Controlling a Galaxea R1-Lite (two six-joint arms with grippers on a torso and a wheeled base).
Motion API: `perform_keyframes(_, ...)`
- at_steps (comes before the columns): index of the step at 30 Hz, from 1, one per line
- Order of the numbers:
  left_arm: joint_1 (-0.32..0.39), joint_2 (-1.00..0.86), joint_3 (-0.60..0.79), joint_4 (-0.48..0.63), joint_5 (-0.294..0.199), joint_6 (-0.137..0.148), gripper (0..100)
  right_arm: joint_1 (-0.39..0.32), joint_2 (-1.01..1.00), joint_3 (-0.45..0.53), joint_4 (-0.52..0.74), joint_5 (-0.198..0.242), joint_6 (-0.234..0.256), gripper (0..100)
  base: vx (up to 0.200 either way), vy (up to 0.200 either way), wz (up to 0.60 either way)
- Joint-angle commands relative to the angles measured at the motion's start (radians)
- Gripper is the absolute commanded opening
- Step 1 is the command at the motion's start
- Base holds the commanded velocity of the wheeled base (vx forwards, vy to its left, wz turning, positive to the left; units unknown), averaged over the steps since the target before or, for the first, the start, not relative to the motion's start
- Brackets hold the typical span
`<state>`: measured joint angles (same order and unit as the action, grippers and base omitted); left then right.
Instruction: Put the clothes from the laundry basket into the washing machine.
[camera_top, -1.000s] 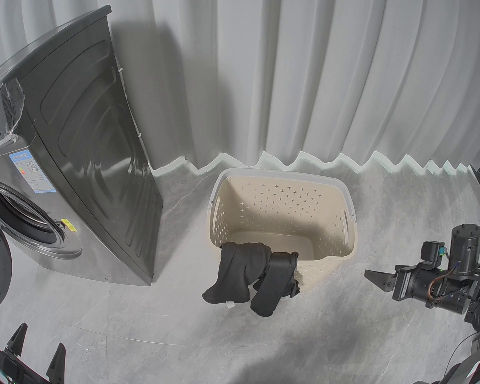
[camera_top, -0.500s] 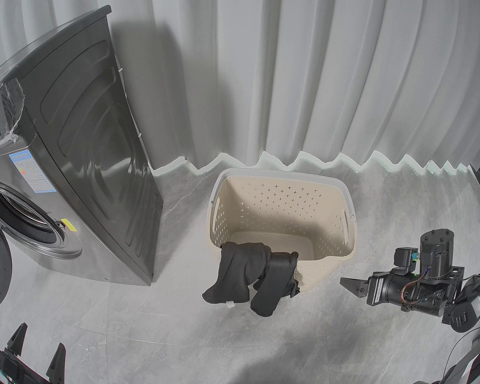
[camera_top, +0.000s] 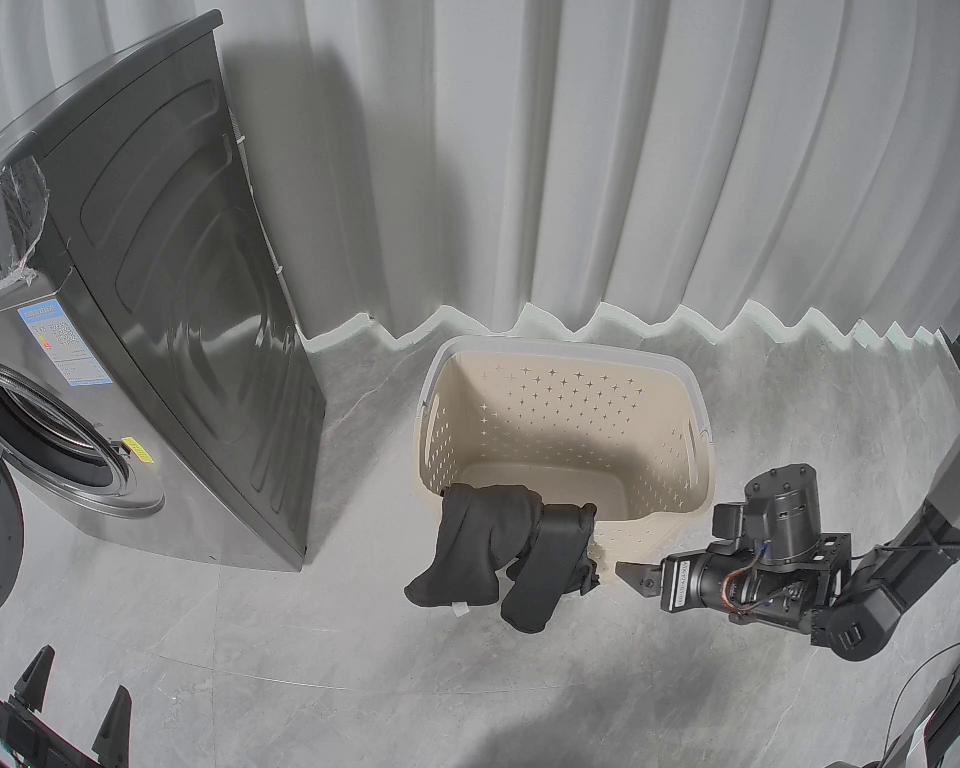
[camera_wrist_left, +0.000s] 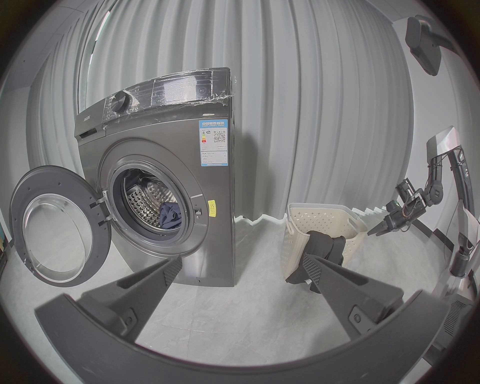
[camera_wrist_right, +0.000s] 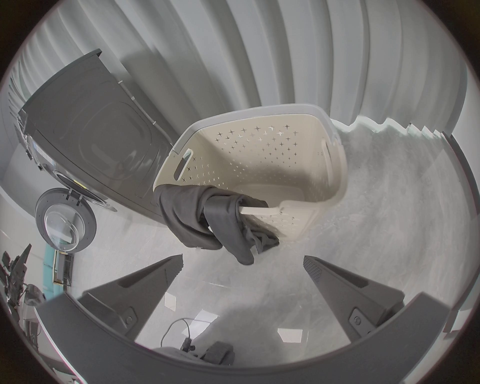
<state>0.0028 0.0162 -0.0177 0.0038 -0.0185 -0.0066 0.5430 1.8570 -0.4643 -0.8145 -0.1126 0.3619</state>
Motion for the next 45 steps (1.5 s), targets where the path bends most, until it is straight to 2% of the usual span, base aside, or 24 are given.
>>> perform_keyframes(1, 0.000, -0.016, 0.015, 0.001, 0.000, -0.003, 100, 0.025, 0.116, -0.053, -0.051, -0.022, 0.000, 100, 0.000, 0.000, 0.00)
perform_keyframes(6, 0.000, -0.016, 0.015, 0.001, 0.000, -0.006, 100, 0.023, 0.218, -0.100, -0.132, -0.029, -0.014, 100, 0.000, 0.000, 0.00)
perform_keyframes(24, 0.000, -0.016, 0.015, 0.001, 0.000, -0.009, 100, 0.041, 0.456, -0.332, -0.135, -0.021, -0.017, 100, 0.000, 0.000, 0.00)
perform_keyframes(45, 0.000, -0.016, 0.015, 0.001, 0.002, -0.013, 100, 0.032, 0.596, -0.551, -0.140, -0.030, -0.017, 100, 0.000, 0.000, 0.00)
